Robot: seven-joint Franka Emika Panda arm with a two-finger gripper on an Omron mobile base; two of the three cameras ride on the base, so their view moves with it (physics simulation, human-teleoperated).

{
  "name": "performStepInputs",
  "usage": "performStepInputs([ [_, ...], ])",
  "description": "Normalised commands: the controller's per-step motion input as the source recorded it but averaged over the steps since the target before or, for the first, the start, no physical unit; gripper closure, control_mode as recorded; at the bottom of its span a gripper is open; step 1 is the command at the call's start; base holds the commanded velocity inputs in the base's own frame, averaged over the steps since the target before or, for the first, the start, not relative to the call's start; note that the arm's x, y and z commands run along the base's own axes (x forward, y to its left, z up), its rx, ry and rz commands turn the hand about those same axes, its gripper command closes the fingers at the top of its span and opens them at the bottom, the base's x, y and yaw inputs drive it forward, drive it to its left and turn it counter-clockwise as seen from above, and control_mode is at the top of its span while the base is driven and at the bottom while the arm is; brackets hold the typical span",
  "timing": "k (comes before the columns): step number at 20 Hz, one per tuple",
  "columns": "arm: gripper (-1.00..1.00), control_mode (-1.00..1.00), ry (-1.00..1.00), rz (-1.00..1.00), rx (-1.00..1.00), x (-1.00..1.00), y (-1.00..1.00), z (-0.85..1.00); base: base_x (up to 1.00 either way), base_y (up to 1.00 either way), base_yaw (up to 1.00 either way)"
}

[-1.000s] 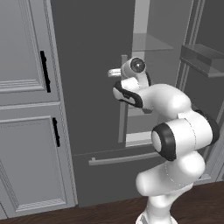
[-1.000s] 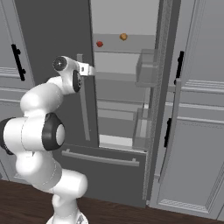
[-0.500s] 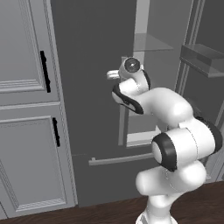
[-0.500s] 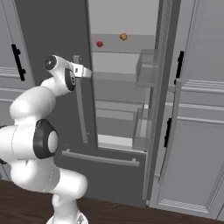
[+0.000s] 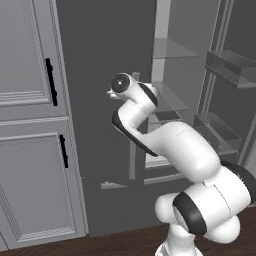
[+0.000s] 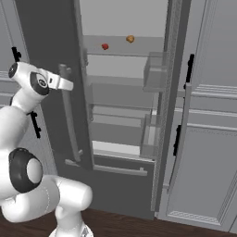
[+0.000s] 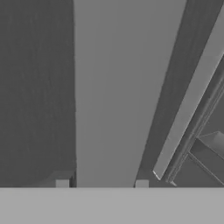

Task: Take the strawberry from the fridge and place it on top of the pancake, located on the dining counter.

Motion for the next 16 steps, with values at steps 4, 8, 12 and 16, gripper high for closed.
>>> performStepInputs([
  [4, 1.00, -1.00, 0.09, -0.26, -0.07, -0.88, 0.82, 0.00, 0.00, 0.00, 0.00],
  [8, 1.00, -1.00, -0.02, -0.28, -0.06, -0.65, 0.66, 0.00, 0.00, 0.00, 0.00],
  [12, -1.00, -1.00, -0.02, -0.25, -0.12, -0.52, 0.85, 0.00, 0.00, 0.00, 0.00],
  [16, -1.00, -1.00, 0.00, -0.20, -0.08, -0.28, 0.43, -0.01, 0.00, 0.00, 0.00],
])
